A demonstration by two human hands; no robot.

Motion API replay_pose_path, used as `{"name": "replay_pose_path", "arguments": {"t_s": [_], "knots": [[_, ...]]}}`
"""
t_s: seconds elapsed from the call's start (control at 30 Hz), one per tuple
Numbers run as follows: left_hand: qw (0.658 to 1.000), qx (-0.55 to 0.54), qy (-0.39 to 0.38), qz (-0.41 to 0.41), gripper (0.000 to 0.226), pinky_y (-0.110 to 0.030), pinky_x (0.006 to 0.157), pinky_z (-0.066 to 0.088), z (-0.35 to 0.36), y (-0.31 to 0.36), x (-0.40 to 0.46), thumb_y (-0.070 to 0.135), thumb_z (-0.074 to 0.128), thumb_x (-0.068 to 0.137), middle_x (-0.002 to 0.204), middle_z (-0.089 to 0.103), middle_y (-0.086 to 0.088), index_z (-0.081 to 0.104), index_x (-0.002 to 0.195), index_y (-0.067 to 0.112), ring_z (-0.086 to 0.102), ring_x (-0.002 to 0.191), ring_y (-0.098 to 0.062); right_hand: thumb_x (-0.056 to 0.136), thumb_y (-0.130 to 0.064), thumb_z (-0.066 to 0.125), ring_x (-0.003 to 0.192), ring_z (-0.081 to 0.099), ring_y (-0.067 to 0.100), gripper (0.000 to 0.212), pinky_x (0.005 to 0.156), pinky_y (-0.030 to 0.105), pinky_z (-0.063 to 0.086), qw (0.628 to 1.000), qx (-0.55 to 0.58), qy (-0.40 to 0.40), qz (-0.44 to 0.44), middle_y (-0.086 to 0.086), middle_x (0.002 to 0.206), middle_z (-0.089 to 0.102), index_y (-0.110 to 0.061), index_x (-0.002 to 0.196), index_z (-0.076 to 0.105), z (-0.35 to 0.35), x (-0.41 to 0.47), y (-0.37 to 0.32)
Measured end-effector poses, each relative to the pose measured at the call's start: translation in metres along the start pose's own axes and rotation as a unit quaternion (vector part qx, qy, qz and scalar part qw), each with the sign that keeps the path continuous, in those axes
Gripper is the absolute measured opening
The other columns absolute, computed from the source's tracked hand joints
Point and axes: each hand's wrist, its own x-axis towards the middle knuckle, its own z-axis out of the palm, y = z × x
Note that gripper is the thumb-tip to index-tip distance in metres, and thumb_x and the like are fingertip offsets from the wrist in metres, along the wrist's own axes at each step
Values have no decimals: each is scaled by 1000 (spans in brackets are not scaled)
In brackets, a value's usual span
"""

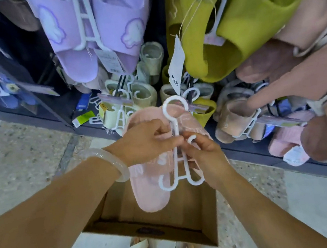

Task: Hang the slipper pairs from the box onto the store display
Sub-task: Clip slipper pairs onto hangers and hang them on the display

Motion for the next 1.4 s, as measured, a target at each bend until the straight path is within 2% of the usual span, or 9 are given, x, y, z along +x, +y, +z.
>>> {"name": "replay_pose_path", "arguments": {"t_s": [0.1, 0.23, 0.5, 0.63, 0.8, 1.07, 1.17, 1.27, 1.4], "knots": [[991, 20, 126, 41, 41, -41, 77, 46, -9, 7, 5, 50, 46, 87, 66, 52, -4, 39, 54, 27, 52, 71, -21, 87, -13, 61, 80, 66, 26, 17, 72, 40, 57, 1000, 15, 5, -11, 7, 93, 70, -20, 102, 67, 9, -7, -18], [976, -1, 202, 78, 38, -40, 67, 47, -27, 20, 5, 35, 74, 73, 61, 54, -6, 45, 53, 19, 47, 57, -17, 89, -11, 59, 68, 68, 12, 20, 61, 28, 56, 998, 50, 4, -24, 3, 88, 69, -13, 108, 64, 17, -16, -44], [988, 107, 80, 77, 46, -37, 80, 45, -58, 41, -15, 70, 59, 57, 78, 52, 10, 41, 62, 29, 55, 84, -18, 86, -13, 64, 83, 67, 25, 18, 71, 37, 57, 998, 59, 20, -26, 10, 99, 68, -22, 101, 65, 29, -40, -72], [978, -95, 187, 21, 41, -34, 69, 50, -74, 59, -32, 54, 59, 80, 68, 65, -2, 42, 105, 27, 62, 66, -21, 88, -13, 61, 88, 67, 26, 28, 69, 33, 58, 999, 35, -3, -38, 9, 106, 68, -14, 116, 62, 37, -55, -88], [975, -84, 204, 14, 40, -40, 82, 53, -100, 72, -44, 41, 54, 90, 62, 64, 2, 46, 123, 19, 66, 72, -22, 86, -8, 62, 93, 66, 31, 21, 76, 40, 58, 998, 32, -8, -51, 12, 108, 68, -20, 105, 63, 54, -70, -108], [977, -52, 202, 36, 16, -33, 65, 44, -137, 81, -81, 35, 47, 96, 51, 49, 5, 51, 88, 22, 48, 52, -8, 91, -31, 55, 99, 65, 17, 27, 79, 28, 53, 998, -30, -49, -37, -3, 108, 68, -30, 118, 59, 78, -101, -132], [981, -45, 185, 18, 29, -27, 60, 40, -152, 80, -95, 44, 46, 93, 55, 51, 2, 50, 79, 18, 49, 54, -11, 91, -40, 51, 83, 57, 19, 33, 81, 34, 46, 999, -4, -32, -23, 1, 83, 61, -27, 121, 61, 90, -109, -146], [981, -57, 184, 14, 26, -14, 52, 35, -166, 77, -104, 42, 46, 94, 64, 57, -2, 51, 81, 20, 52, 58, -14, 92, -39, 50, 69, 47, 14, 37, 71, 27, 39, 998, 56, -24, -22, -2, 71, 52, -21, 124, 59, 104, -109, -164], [977, -61, 205, 22, 27, -24, 58, 38, -184, 80, -112, 30, 44, 97, 51, 49, 3, 42, 73, 20, 50, 53, -20, 95, -33, 45, 59, 61, 5, 39, 53, 20, 48, 986, 152, -68, -16, -8, 85, 61, -20, 131, 52, 117, -115, -183]]}}
